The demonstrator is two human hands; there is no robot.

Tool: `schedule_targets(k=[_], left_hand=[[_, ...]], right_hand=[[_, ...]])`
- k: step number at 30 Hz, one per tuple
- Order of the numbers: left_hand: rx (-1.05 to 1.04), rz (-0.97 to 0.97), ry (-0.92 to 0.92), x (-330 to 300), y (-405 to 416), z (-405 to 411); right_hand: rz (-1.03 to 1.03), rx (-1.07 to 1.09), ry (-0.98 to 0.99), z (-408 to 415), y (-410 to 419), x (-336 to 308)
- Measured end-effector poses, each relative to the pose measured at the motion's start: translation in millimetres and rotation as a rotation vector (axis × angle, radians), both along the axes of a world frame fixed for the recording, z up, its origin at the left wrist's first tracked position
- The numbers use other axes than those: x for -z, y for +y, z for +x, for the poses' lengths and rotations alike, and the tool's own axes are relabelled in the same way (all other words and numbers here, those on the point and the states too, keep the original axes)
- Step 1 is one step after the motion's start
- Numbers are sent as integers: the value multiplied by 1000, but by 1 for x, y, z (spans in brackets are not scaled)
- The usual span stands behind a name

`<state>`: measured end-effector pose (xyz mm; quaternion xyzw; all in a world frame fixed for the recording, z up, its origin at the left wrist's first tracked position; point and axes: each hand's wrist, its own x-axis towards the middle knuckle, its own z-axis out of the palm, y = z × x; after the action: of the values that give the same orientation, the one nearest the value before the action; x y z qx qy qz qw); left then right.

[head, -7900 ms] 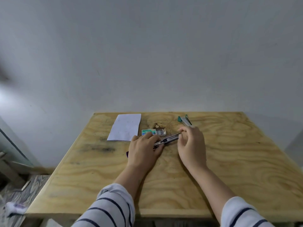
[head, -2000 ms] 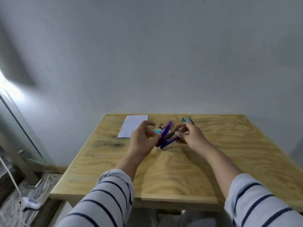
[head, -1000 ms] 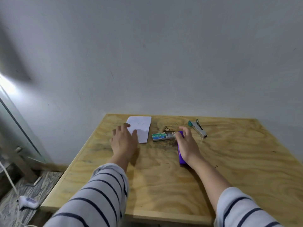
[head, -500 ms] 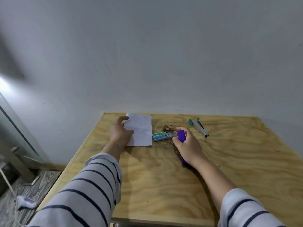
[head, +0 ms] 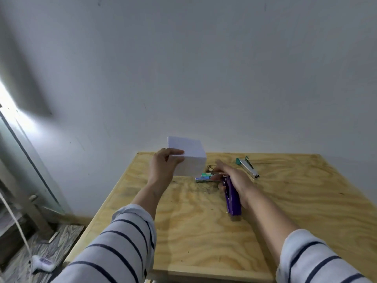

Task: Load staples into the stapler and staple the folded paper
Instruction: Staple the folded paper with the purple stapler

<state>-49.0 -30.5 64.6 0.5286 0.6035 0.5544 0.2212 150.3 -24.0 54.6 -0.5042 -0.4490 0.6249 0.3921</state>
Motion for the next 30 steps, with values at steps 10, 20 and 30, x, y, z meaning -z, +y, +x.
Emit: schedule_targets(k=[10, 20, 30], left_hand=[[191, -43, 219, 0, -10, 36], [185, -289, -378, 1, -13, 47], [93, -84, -281, -1, -8, 44]], right_hand=[[-104, 169, 71, 3, 1, -3], [139, 167, 42, 3, -11, -2], [706, 373, -110, 6, -17, 4]])
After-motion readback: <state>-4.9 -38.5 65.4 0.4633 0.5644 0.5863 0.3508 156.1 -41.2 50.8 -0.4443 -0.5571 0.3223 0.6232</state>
